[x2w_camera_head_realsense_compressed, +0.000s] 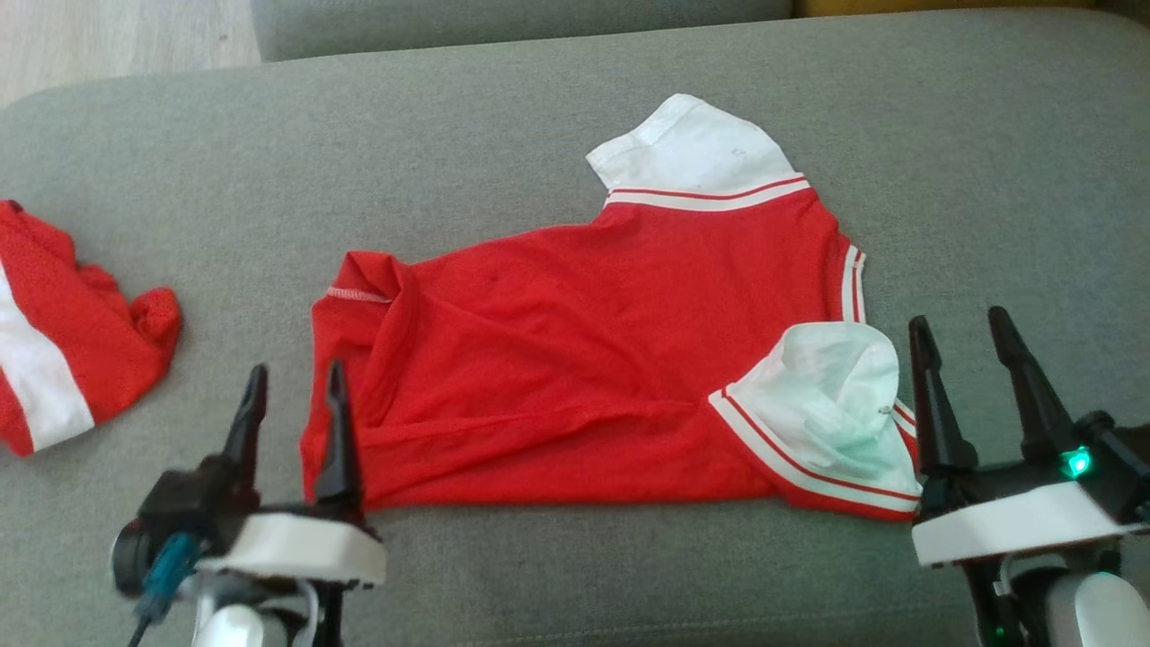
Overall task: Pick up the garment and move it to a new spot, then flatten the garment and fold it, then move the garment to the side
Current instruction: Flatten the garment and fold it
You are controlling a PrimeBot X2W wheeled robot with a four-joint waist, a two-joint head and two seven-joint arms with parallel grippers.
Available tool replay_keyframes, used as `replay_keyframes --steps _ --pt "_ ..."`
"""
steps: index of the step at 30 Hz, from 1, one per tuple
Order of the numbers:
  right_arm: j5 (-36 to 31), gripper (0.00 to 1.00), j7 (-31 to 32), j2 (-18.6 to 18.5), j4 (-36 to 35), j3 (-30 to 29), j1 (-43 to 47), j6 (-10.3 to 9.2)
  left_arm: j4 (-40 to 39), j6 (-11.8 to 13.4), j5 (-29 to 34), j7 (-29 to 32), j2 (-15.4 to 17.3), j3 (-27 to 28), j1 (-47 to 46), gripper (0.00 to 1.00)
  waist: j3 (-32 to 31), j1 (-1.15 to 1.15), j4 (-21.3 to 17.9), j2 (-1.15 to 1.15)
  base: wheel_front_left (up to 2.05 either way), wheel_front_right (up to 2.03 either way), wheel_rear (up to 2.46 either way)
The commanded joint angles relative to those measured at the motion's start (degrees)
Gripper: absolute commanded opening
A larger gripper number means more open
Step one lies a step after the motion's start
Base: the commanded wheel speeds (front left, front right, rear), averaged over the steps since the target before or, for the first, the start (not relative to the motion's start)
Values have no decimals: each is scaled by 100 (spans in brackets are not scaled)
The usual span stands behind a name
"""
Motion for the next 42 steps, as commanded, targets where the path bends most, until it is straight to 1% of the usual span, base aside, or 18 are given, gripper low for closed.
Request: replay_keyframes --steps 1,4,5,8,10,15,19,22,23,24,25,30,34,38,42 --pt "7 100 34 -60 -218 167 -154 42 -133 -24 16 103 59 111 -349 100 23 0 12 0 0 0 0" --pt "41 100 70 -38 -183 253 -164 42 -9 -146 65 291 113 -33 -638 100 88 0 -13 0 0 0 0" --pt "41 100 70 -38 -183 253 -164 42 -9 -146 65 291 113 -33 -638 100 88 0 -13 0 0 0 0" --pt "57 100 76 -25 -151 310 -221 42 287 -305 70 425 160 -129 -1045 100 204 0 -65 0 0 0 0" --pt "79 100 67 -19 -124 323 -276 42 555 -401 65 513 133 -208 -1382 100 298 0 -94 0 0 0 0" --pt "144 100 50 1 -15 399 -432 42 1624 -613 -130 718 28 -214 -2254 100 531 0 -206 0 0 0 0" --pt "203 100 32 11 142 481 -533 42 2495 -661 -279 774 4 -98 -2769 100 645 0 -314 0 0 0 0" --pt "248 100 23 18 252 477 -567 42 3034 -647 -383 787 -3 9 -3067 100 694 0 -355 0 0 0 0" --pt "257 100 18 20 281 466 -574 42 3212 -645 -430 848 -13 35 -3142 87 704 0 -360 0 0 0 0" --pt "269 100 10 22 305 458 -581 42 3365 -661 -469 901 -18 48 -3212 36 714 0 -363 0 0 0 0" --pt "287 100 3 25 326 453 -590 42 3472 -688 -494 873 -10 65 -3287 0 727 0 -372 0 0 0 0" --pt "428 100 -6 17 442 345 -697 42 3827 -764 -546 515 10 125 -3566 0 764 0 -359 0 0 0 0" --pt "595 100 -58 -119 692 158 -1107 42 3981 -787 -581 336 -23 127 -3689 0 805 0 -311 0 0 0 0" --pt "783 100 -81 -395 1332 47 -1912 42 4072 -826 -623 258 -97 83 -3829 0 927 0 -162 0 0 0 0" --pt "1006 100 -37 -717 2136 259 -2977 42 4115 -905 -611 202 -226 -90 -4074 0 1173 0 119 0 0 0 0"
